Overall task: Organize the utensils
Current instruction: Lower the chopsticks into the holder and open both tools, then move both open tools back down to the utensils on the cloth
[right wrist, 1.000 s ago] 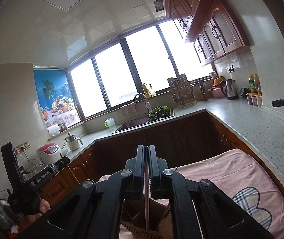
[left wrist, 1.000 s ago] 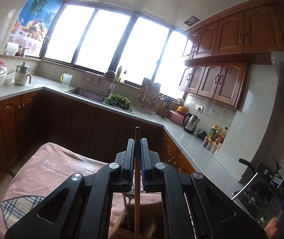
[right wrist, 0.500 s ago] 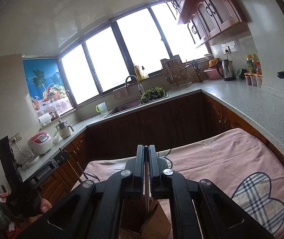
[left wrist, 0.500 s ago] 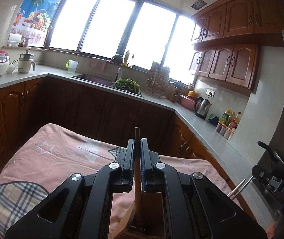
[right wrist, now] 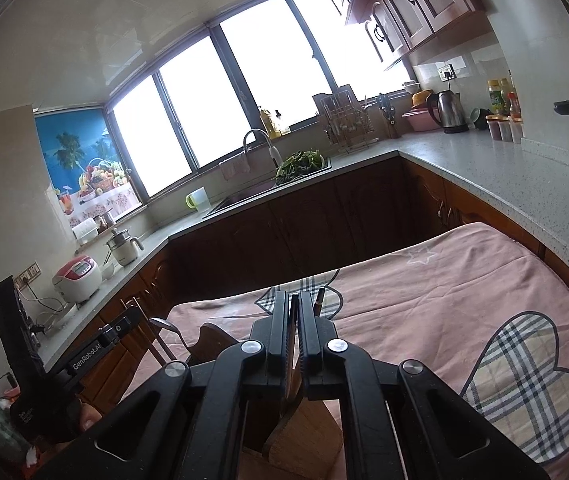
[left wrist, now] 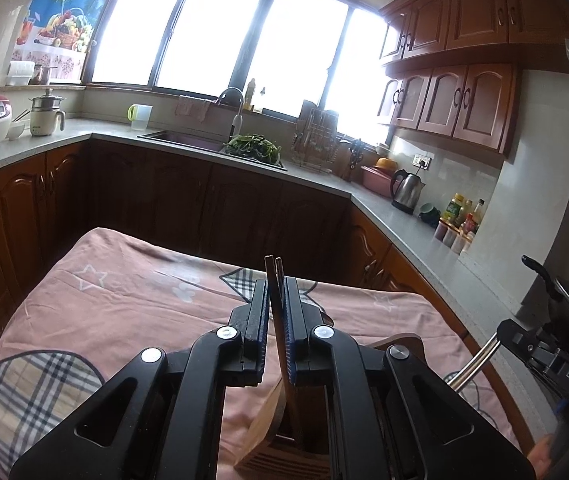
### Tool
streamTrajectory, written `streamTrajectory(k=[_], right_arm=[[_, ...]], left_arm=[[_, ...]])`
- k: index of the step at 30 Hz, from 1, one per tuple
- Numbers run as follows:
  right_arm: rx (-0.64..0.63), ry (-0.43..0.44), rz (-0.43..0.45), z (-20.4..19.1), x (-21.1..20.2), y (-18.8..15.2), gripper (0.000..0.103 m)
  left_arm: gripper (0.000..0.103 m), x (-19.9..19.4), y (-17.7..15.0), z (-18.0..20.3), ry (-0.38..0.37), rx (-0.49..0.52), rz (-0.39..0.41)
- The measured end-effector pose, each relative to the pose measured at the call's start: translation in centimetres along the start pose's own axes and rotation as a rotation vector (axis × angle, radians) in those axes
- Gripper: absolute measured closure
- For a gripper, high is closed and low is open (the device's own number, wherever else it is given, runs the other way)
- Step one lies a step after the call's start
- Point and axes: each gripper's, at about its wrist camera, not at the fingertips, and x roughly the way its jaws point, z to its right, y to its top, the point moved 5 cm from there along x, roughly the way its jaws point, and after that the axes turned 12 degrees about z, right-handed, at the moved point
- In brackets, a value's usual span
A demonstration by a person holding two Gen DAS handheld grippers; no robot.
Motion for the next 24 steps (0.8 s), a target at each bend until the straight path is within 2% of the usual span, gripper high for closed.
streamTrajectory(k=[9,10,11,12,13,15,17,21,24], right_arm=[[-0.012,0.007,-0.016,-0.2,0.1,-0.2,0.093],[-0.011,0.009,-0.018,-0.2,0.1,-0.2,0.090],[-0.005,0.014,-0.017,-0.2,-0.1,-0.2,0.087],[0.004,0.026,-0.014,-0.1,-0.3,-0.1,0.077],[0.009,0.028,-0.009,-0.2,-0.6,0.0,0.065],[0.007,0.024,0.012,-0.4,-1.3,0.4,0.052],[0.015,0.027,0.026,-0.3,-2.0,0.8,0.052],[0.029,0.031,0.051,-0.3,-3.5,1.6,0.044],[0.029,0.034,0.067,-0.3,-4.9,1.7,0.034]], left_arm=[[0.095,-0.1,0.2,0.1,0.008,-0.004,-0.012],[0.089,-0.2,0.3,0.1,0.007,-0.005,-0.015],[0.073,-0.4,0.3,0.1,0.008,-0.007,-0.017],[0.062,-0.7,0.4,0.0,0.014,-0.012,-0.016],[0.044,-1.2,0.5,-0.2,0.021,-0.020,-0.007],[0.042,-2.1,0.8,-0.3,0.024,-0.026,0.014],[0.031,-2.9,0.8,-0.3,0.018,-0.029,0.008],[0.025,-4.6,0.5,-0.7,0.022,-0.037,-0.002],[0.024,-5.9,0.0,-1.1,0.028,-0.039,-0.022]])
